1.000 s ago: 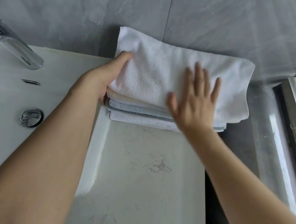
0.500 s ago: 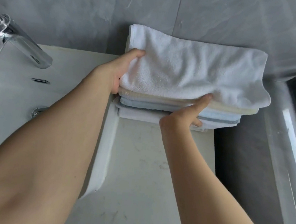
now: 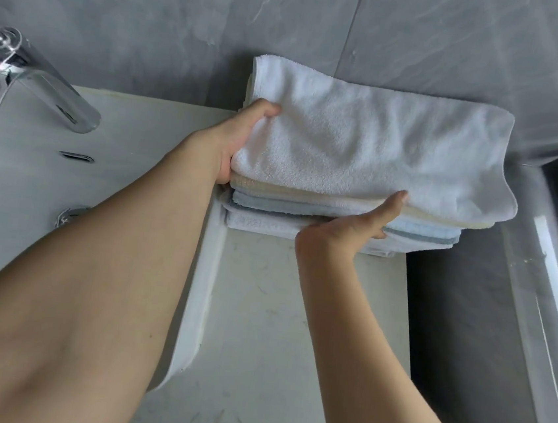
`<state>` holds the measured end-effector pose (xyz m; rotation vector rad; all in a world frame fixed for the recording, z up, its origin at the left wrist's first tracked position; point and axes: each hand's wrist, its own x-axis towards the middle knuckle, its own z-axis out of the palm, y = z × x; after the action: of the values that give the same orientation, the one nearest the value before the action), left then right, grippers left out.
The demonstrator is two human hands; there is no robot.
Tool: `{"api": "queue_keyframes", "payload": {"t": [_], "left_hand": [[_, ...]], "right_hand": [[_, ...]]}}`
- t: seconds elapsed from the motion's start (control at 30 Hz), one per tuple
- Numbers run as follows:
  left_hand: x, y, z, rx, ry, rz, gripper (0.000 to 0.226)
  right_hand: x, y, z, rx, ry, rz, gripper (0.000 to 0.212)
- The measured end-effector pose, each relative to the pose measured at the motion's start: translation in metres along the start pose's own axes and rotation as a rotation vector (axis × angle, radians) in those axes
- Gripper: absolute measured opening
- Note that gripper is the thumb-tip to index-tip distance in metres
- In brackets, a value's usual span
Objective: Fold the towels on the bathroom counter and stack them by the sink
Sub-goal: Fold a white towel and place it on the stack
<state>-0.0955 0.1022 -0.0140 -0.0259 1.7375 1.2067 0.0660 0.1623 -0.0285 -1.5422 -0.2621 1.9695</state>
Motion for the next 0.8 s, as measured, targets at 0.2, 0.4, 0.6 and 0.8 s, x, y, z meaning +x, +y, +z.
{"api": "queue_keyframes", "payload": {"t": [0.2, 0.4, 0.6, 0.8], "left_hand": [[-0.002, 0.002, -0.004, 0.02, -0.008, 0.011, 0.057], [-0.012, 0.004, 0.0, 0.067, 0.002, 0.047, 0.091], [-0.008, 0.001, 0.008, 0.119, 0.163, 0.142, 0.078], [-0.001, -0.002, 0.006, 0.118, 0.148, 0.15, 0.078]], "right_hand": [[0.001, -0.001, 0.019, -0.099, 0.079, 0.011, 0.133], [0.001, 0.011, 0.033, -0.059, 0.183, -0.072, 0.14], [0.004, 0.015, 0.035, -0.077, 0.205, -0.089, 0.134], [0.003, 0.011, 0.03, -0.094, 0.172, -0.051, 0.132]]}}
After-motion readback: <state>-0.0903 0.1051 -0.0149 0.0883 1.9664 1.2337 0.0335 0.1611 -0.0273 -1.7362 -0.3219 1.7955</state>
